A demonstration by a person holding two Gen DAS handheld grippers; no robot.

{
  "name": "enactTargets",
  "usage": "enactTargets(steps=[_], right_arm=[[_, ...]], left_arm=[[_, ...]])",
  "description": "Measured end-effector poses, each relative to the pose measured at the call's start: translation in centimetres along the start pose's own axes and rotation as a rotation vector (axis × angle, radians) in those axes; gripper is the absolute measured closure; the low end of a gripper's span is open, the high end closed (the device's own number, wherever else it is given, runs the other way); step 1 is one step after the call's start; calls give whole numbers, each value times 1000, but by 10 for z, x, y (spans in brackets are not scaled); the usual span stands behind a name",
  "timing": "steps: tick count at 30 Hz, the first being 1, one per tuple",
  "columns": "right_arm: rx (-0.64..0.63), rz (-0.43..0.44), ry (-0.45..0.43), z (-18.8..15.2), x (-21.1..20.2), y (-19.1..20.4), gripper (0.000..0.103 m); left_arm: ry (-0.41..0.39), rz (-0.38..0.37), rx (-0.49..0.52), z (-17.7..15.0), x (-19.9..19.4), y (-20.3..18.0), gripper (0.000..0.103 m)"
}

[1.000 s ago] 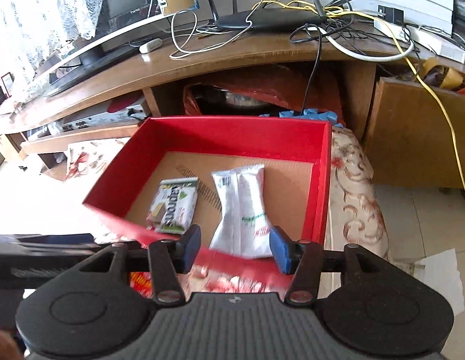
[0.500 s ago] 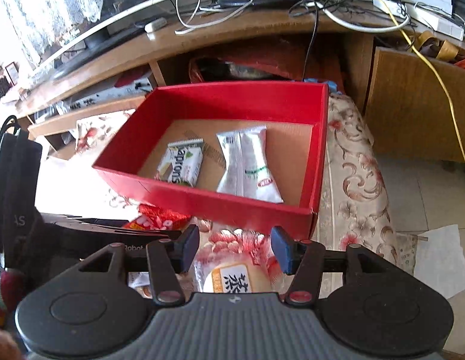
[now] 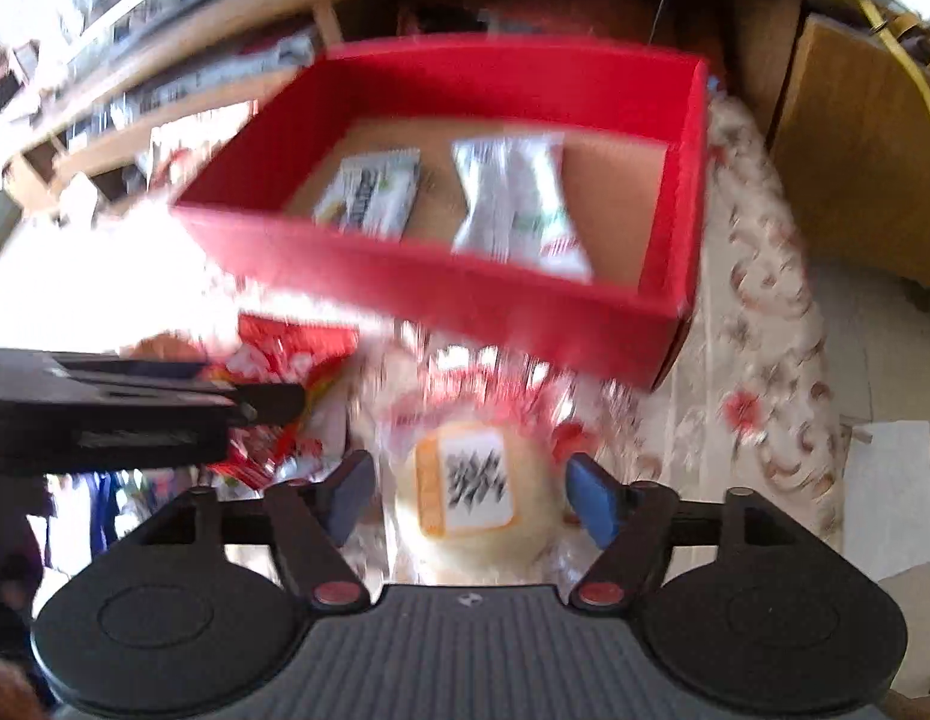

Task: Organize snacks
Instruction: 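Grasp the red candy bag with the left tool while the right tool grasps the wrapped bun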

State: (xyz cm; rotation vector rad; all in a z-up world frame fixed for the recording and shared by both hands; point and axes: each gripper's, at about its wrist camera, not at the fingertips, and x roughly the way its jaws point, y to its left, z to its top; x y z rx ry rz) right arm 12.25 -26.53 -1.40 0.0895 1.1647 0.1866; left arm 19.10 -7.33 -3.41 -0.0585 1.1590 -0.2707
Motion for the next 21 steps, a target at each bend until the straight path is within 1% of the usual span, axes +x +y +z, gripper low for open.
enactTargets(steps=[1,3,4,7,9,10,11,12,13,19,21], right_arm=[[-14,-17,12,-2,5,2,35],[-42,-45,5,-7,8,8,36],[-58,-48,5,-9,5,11,43],[-67,-38,-4,-18,-2,18,46],[-74,-37,0,-25,-4,22,46],[-78,-37,1,-28,-5,23,46],[-82,-39,1,-30,-6,25,46],[-81,-44,-2,-32,-6,26,46],[-81,-48,-4,-32,-6,27,46],[-83,-64,-7,-30,1,28,46],[-87,-64,-10,-31,2,29,44]], left_arm=[[2,-4,-1,-2,-1,0,41],[6,-2,-5,-8,-2,0,41],[9,-5,-11,-10,-4,1,41],[19,-25,-23,-17,-9,2,41],[26,-26,-21,-22,-12,3,38],[27,-20,-19,-23,-12,3,32],[28,-19,-17,-24,-11,4,29],[32,-16,-16,-24,-10,4,23],[34,-12,-18,-24,-9,4,21],[54,6,-2,-26,2,1,18],[55,10,-2,-26,3,1,18]])
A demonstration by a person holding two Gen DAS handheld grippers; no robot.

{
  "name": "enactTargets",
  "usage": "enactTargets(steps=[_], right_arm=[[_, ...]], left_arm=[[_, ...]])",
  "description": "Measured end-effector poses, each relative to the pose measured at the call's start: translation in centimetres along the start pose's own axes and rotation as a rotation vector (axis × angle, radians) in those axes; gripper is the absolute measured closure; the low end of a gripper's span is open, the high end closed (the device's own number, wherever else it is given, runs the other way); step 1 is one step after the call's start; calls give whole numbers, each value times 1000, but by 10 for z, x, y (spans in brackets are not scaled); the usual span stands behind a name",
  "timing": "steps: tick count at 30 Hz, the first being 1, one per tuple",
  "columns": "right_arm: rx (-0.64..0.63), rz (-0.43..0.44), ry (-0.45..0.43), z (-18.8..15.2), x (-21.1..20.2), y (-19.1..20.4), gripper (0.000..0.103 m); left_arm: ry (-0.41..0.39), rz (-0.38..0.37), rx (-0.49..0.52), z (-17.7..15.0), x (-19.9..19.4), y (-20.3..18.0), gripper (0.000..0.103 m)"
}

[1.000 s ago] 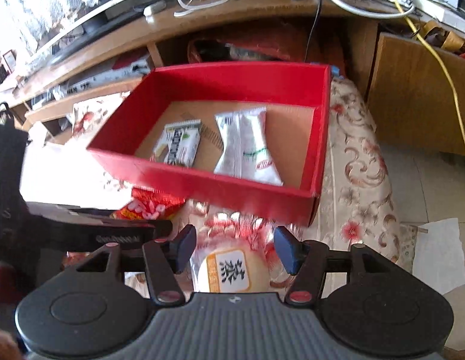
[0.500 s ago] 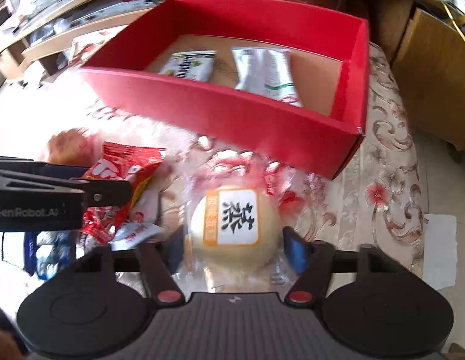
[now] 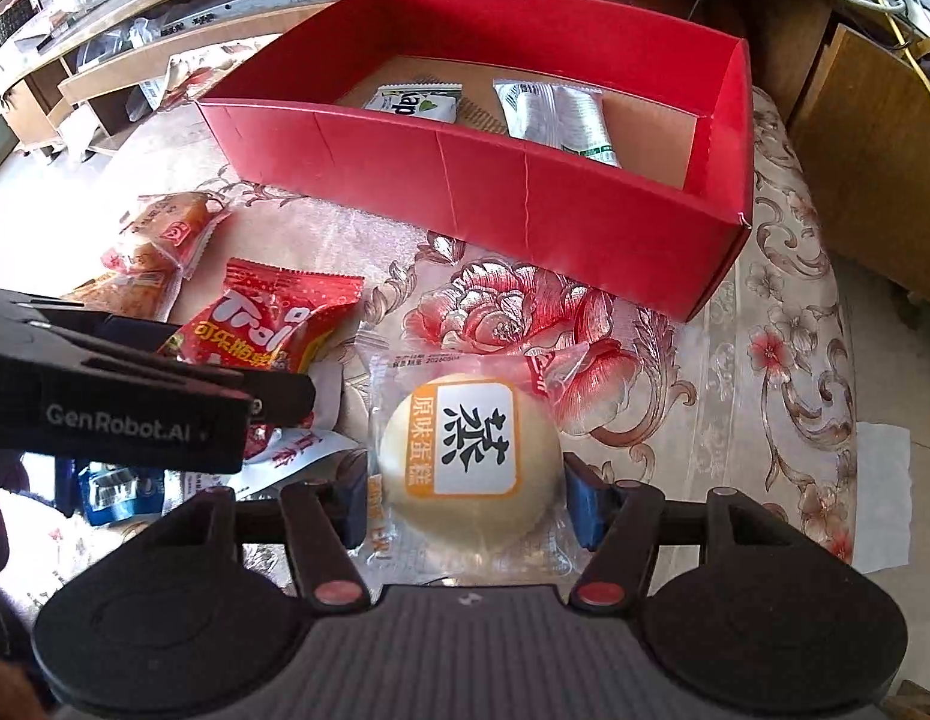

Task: Organize snacks
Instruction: 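Grasp the red candy bag with the left tool while the right tool grasps the wrapped bun, then lift the red candy bag with the left tool while the right tool lifts the bun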

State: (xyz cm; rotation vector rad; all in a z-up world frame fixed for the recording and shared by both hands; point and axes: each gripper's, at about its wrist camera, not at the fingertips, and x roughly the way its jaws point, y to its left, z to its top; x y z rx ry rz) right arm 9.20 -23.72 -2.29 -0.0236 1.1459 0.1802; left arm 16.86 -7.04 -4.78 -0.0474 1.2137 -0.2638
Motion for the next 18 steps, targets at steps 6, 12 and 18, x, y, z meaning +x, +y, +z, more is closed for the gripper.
enactTargets(steps=[6,12,18], right_arm=[[80,93,-11,0,1,-12,24],[35,142,-14,-3,6,-6,2],[58,69,-14,-2,-2,-10,36]], left_arm=[[-3,5,-6,-1,0,0,18],[1,5,-17,1,1,3,16],[5,-4,-14,1,0,3,15]])
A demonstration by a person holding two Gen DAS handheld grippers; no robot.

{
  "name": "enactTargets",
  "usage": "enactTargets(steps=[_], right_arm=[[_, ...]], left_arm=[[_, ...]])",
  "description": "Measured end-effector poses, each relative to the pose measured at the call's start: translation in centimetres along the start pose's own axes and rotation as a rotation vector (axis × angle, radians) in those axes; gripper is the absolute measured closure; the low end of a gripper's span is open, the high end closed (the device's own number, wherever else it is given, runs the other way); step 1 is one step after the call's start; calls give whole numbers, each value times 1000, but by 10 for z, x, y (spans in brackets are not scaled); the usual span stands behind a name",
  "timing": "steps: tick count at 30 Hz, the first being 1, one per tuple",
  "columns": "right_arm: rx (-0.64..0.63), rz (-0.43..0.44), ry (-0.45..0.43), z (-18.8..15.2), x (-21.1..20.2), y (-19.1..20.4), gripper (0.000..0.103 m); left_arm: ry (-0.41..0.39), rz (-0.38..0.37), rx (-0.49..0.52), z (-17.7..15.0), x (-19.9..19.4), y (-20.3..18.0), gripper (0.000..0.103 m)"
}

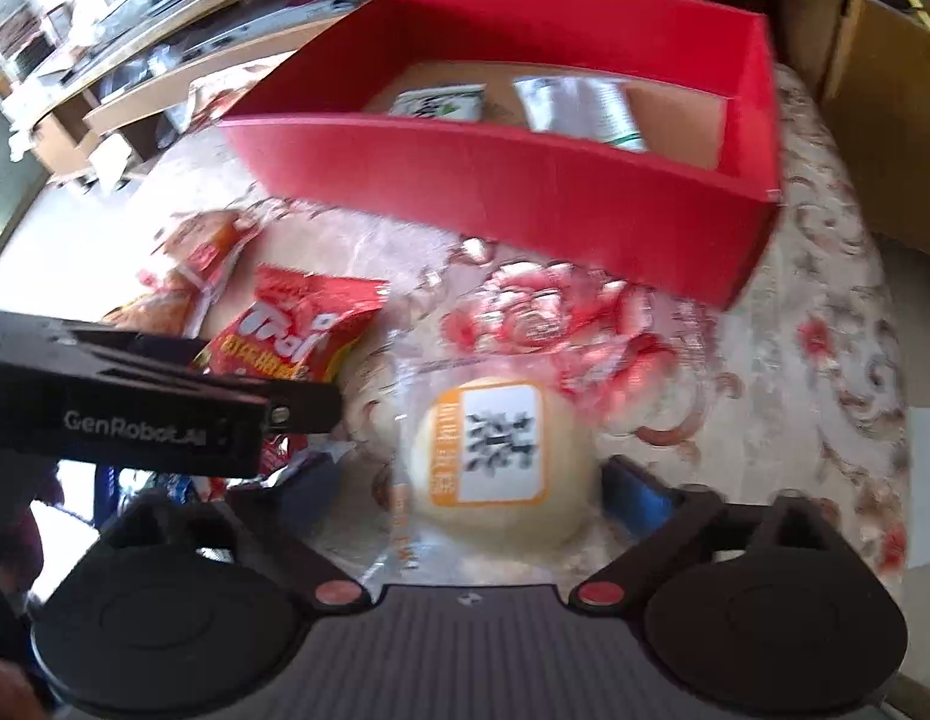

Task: Organize snacks
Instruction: 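Lift the red candy bag with the left tool while the right tool lifts the bun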

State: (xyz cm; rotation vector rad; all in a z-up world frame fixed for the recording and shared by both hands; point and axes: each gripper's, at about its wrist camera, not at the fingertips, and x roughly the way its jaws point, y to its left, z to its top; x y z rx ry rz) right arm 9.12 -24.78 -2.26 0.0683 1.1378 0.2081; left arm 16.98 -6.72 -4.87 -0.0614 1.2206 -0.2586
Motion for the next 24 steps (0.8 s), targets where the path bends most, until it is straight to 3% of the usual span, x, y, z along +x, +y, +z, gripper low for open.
enactTargets(steps=[1,3,6,14,18,21,23,24], right_arm=[[-1,-14,-3,-1,-2,-2,46],[3,-20,0,-3,-4,-2,47],[-25,-53,-11,-5,-7,4,47],[-20,-40,-79,-6,-30,8,47],[-9,-46,-93,-4,-33,8,47],[-3,-50,-78,-3,-29,6,47],[0,-44,-72,-3,-28,5,47],[6,-42,-72,-3,-28,4,47]], left_arm=[[1,-2,-1,0,0,0,16],[-1,3,-1,0,0,0,19],[-11,9,3,0,-2,-1,32],[-32,-11,-13,-1,-13,2,38],[-51,-37,-9,0,-20,-1,49],[-31,-34,0,0,-16,-2,44],[-23,-23,-2,-1,-11,-2,34],[-24,-12,-2,0,-10,-2,24]])
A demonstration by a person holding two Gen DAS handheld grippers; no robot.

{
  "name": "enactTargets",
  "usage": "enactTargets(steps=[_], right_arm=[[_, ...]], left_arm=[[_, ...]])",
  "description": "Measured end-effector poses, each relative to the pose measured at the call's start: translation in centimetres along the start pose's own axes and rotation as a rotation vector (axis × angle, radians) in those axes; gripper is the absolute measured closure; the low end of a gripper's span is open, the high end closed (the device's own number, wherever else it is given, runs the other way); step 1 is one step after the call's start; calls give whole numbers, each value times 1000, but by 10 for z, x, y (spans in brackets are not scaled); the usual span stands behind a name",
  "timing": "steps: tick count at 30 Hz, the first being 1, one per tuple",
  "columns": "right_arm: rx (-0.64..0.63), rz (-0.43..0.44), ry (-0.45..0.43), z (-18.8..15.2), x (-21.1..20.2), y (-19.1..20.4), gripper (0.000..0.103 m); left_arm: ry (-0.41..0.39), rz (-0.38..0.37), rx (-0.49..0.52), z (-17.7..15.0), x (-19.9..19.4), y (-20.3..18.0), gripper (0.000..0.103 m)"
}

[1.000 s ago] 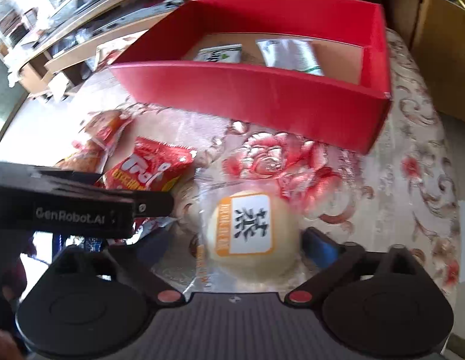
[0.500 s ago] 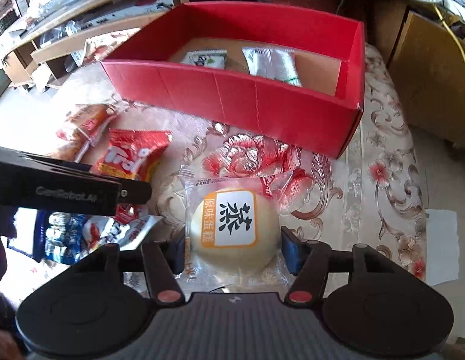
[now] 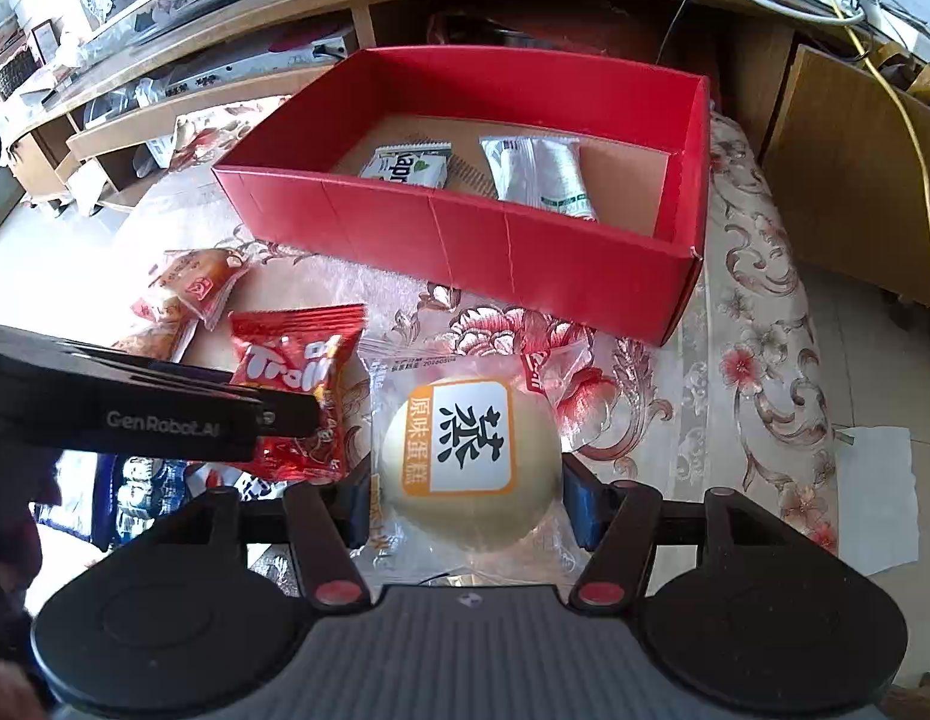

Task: Organize snacks
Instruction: 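Lift the red candy bag with the left tool while the right tool lifts the bun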

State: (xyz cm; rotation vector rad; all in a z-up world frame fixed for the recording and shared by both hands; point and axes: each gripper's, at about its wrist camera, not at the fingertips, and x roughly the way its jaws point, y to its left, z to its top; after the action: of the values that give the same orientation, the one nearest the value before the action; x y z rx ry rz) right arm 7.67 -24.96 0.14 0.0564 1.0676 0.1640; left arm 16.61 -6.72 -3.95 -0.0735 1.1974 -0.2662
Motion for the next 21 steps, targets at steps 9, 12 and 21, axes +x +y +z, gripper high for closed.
enactTargets(steps=[9,12,21], right_arm=[[65,-4,-28,6,-8,-13,47],[80,-3,-32,7,-10,-17,47],[101,7,-55,9,-16,-22,47]], left_arm=[[5,29,11,3,15,-6,14],[4,24,-2,2,13,-3,14],[1,43,-4,4,15,-14,7]])
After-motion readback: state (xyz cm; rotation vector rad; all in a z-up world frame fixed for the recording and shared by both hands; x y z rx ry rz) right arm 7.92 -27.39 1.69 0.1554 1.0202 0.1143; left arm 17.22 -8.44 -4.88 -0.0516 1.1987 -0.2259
